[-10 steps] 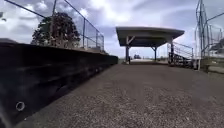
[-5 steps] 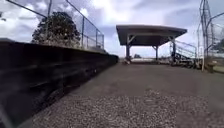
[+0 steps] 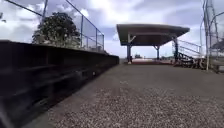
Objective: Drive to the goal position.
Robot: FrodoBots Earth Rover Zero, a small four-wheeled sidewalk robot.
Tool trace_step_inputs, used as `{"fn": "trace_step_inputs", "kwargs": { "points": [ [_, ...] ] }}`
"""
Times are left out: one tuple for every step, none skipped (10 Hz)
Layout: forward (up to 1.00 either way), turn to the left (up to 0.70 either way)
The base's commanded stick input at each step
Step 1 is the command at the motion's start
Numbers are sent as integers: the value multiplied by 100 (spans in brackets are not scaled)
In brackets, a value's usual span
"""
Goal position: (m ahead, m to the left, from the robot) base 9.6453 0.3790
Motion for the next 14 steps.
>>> {"fn": "trace_step_inputs", "kwargs": {
  "points": [
    [70,-35],
    [70,-26],
    [70,-3],
    [70,0],
    [70,0],
    [70,0],
    [70,0],
    [70,0],
    [70,0],
    [70,0],
    [70,0],
    [70,0],
    [70,0],
    [70,0]
  ]
}}
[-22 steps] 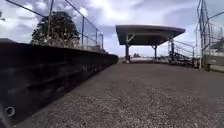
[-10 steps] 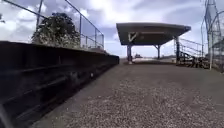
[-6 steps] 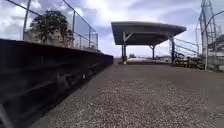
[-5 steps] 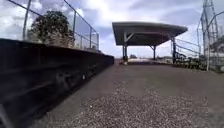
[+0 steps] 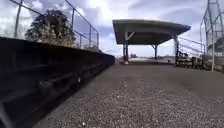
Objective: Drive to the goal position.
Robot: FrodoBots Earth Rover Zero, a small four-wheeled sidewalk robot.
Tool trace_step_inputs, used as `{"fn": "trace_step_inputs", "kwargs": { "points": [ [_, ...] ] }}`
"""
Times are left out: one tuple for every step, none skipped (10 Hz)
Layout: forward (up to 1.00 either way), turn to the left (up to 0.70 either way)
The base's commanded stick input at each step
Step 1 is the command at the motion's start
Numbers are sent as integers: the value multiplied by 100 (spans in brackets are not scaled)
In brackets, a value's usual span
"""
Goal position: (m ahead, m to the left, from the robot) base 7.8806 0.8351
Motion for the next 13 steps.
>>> {"fn": "trace_step_inputs", "kwargs": {
  "points": [
    [70,0],
    [70,0],
    [70,0],
    [70,0],
    [70,0],
    [70,0],
    [70,0],
    [70,0],
    [70,0],
    [70,0],
    [70,0],
    [70,0],
    [70,0]
  ]
}}
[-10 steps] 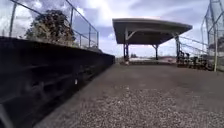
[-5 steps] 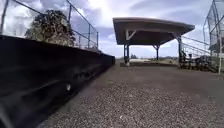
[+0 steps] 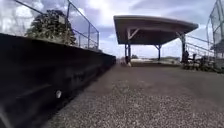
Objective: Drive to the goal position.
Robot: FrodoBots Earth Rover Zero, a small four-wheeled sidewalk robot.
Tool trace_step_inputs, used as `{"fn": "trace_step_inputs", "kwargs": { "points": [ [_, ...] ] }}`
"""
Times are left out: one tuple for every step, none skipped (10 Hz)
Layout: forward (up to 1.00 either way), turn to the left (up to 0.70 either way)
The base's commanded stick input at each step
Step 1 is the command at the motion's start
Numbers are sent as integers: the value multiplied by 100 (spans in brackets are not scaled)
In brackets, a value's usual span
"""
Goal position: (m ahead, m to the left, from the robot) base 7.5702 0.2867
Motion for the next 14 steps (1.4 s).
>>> {"fn": "trace_step_inputs", "kwargs": {
  "points": [
    [70,0],
    [70,0],
    [70,0],
    [70,0],
    [70,0],
    [70,0],
    [70,0],
    [70,0],
    [70,0],
    [70,0],
    [70,-1],
    [70,-7],
    [70,-26],
    [70,-35]
  ]
}}
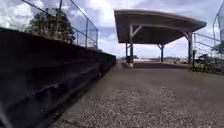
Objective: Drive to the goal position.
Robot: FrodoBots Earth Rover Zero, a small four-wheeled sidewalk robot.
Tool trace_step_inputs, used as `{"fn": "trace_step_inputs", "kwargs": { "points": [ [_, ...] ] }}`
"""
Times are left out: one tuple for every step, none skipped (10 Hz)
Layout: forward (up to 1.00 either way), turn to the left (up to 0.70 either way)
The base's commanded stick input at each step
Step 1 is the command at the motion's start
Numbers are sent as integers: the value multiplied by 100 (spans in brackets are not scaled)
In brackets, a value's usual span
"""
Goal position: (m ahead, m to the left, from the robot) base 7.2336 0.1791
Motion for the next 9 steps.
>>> {"fn": "trace_step_inputs", "kwargs": {
  "points": [
    [70,-35],
    [70,-35],
    [70,-32],
    [70,-22],
    [70,-8],
    [70,0],
    [70,0],
    [70,0],
    [70,0]
  ]
}}
